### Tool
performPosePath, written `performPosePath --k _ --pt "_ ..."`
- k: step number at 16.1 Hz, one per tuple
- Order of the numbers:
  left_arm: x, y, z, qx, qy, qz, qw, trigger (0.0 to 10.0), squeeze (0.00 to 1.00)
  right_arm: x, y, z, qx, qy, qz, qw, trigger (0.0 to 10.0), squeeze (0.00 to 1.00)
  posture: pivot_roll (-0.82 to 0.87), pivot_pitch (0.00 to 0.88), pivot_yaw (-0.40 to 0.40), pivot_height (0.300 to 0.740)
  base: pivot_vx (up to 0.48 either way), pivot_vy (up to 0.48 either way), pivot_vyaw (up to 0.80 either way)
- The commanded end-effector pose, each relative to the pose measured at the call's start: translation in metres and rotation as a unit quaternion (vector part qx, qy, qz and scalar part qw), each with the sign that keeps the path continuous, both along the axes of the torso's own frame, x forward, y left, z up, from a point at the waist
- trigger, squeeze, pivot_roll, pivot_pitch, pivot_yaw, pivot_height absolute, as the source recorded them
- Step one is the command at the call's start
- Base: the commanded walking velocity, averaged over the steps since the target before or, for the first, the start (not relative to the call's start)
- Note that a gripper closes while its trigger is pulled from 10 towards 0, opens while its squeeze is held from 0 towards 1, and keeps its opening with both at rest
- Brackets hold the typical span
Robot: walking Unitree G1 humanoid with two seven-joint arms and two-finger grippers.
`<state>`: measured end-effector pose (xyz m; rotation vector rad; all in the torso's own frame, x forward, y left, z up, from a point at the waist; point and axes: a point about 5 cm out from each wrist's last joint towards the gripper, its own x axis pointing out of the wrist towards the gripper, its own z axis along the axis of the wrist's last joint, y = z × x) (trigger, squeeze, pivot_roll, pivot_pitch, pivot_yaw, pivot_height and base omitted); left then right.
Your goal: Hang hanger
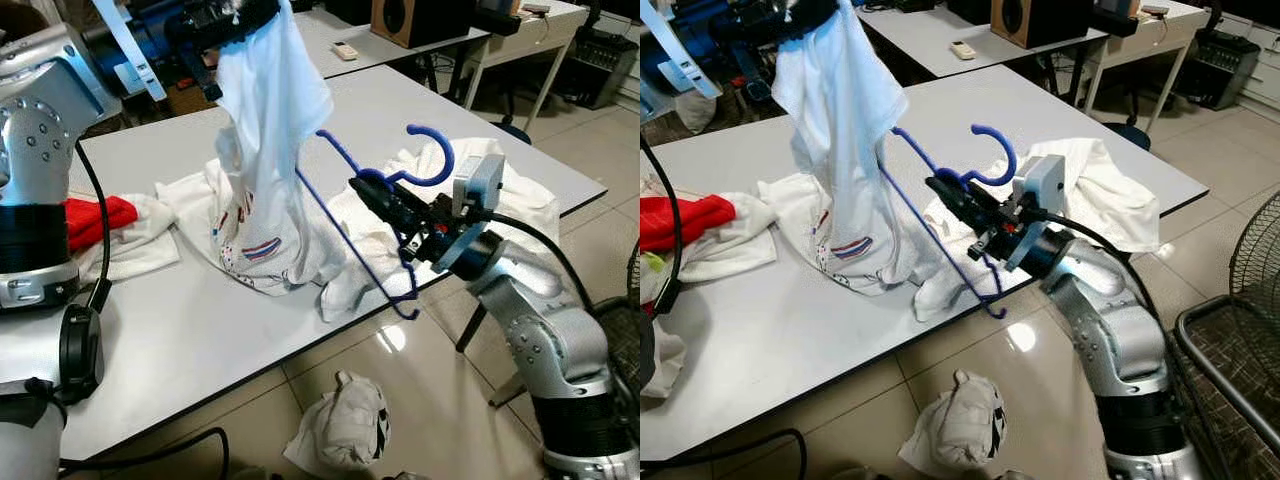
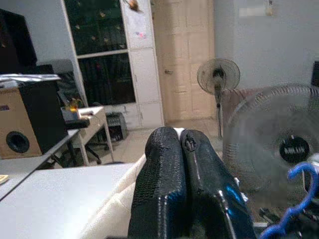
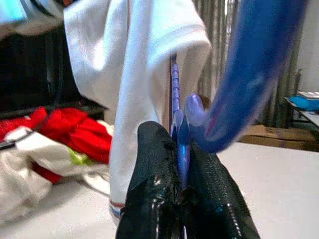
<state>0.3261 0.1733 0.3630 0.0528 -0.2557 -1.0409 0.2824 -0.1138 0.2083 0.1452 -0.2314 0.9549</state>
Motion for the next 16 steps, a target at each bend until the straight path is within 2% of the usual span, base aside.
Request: performPosePath --k 1,4,5,6,7,8,11,12,16 --pt "-0.001 -0.001 0.002 0.029 -0.006 0.006 1.0 0.0 0.0 -0.005 0.002 0.017 0.036 -0.031 0.023 0.999 10.0 0.0 -0.08 0.0 0.065 0.74 0.0 0.0 0.0" --pt "0.003 0.0 -0.002 0.041 -0.007 0.026 0.999 0.0 0.0 -0.01 0.002 0.027 0.07 -0.041 0.043 0.996 10.0 0.0 -0.08 0.0 0.065 0.74 0.0 0.0 0.0" --pt "0.003 0.0 -0.003 0.04 -0.008 0.03 0.999 1.0 0.0 -0.01 0.001 0.029 0.08 -0.045 0.044 0.995 10.0 0.0 -0.09 0.0 0.069 0.74 0.0 0.0 0.0" --pt "0.003 0.0 -0.003 0.041 -0.008 0.03 0.999 3.1 0.0 -0.01 0.0 0.029 0.085 -0.046 0.04 0.995 10.0 0.0 -0.09 0.0 0.069 0.74 0.0 0.0 0.0" --pt "0.004 0.002 -0.004 0.045 -0.007 0.041 0.998 10.0 0.0 -0.009 0.0 0.029 0.088 -0.045 0.038 0.994 10.0 0.0 -0.09 0.0 0.068 0.74 0.0 0.0 0.0" --pt "0.006 0.005 -0.005 0.046 -0.006 0.053 0.997 10.0 0.0 -0.009 -0.001 0.029 0.089 -0.045 0.037 0.994 10.0 0.0 -0.09 0.0 0.068 0.74 0.0 0.0 0.0" --pt "0.017 0.029 -0.002 0.03 -0.006 0.135 0.99 10.0 0.0 -0.009 -0.004 0.028 0.096 -0.038 0.035 0.994 10.0 0.0 -0.08 0.0 0.063 0.74 0.0 0.0 0.0" --pt "0.018 0.041 0.001 0.016 -0.006 0.164 0.986 10.0 1.0 -0.009 -0.006 0.027 0.096 -0.034 0.036 0.994 10.0 0.0 -0.08 0.0 0.06 0.74 0.0 0.0 0.0" --pt "0.016 0.051 0.0 0.014 -0.005 0.173 0.985 10.0 1.0 -0.011 -0.007 0.024 0.088 -0.028 0.042 0.995 10.0 0.0 -0.08 0.0 0.057 0.74 0.0 0.0 0.0"
